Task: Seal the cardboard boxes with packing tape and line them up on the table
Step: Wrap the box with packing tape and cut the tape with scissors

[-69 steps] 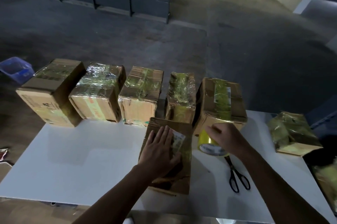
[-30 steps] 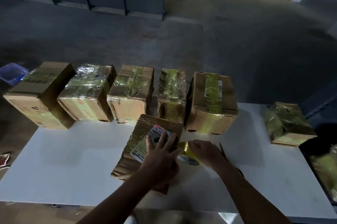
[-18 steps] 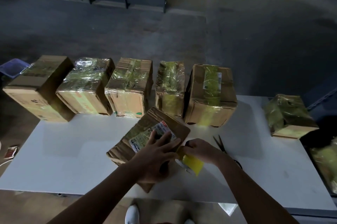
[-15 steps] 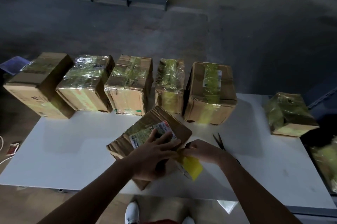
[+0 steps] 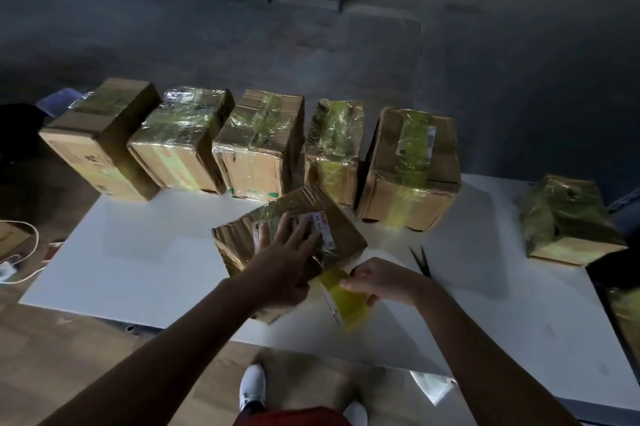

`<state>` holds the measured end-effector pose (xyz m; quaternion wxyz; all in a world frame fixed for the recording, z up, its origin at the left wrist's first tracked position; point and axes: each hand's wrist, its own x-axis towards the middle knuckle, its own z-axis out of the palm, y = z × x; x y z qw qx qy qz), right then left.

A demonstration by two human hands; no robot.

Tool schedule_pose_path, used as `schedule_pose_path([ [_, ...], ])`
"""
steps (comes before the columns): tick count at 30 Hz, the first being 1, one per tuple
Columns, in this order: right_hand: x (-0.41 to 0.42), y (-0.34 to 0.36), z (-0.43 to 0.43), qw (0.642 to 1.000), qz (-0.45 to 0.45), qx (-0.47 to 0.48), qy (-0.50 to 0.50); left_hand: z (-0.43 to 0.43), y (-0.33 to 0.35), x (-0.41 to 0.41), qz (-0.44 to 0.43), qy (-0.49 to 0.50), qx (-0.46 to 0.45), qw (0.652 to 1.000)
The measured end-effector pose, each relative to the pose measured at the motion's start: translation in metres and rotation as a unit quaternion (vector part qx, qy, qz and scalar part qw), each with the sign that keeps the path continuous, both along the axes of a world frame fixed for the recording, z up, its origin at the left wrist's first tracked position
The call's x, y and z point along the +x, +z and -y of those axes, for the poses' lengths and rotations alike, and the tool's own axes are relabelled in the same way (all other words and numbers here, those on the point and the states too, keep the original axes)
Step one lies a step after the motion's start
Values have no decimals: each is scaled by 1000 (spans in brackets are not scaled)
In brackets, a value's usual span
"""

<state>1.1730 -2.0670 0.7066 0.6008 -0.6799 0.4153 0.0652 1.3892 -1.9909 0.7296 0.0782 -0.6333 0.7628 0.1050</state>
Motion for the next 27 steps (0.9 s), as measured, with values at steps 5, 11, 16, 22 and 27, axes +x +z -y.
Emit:
schedule_pose_path([
  [5, 11, 2, -11, 999, 0, -5, 46, 10, 0, 27, -23, -104, 8, 994],
  [11, 23, 3, -19, 1000, -14, 8, 21, 26, 8, 40, 11, -158, 3, 987],
  [16, 19, 7, -22, 1000, -1, 11, 0, 17, 21, 13, 17, -83, 34, 996],
  [22, -3, 5, -19, 999, 6, -2, -44, 22, 27, -34, -69, -50, -61, 994],
  [27, -33, 9, -13, 994, 30, -7, -103, 33, 20, -80, -179, -87, -115, 973],
])
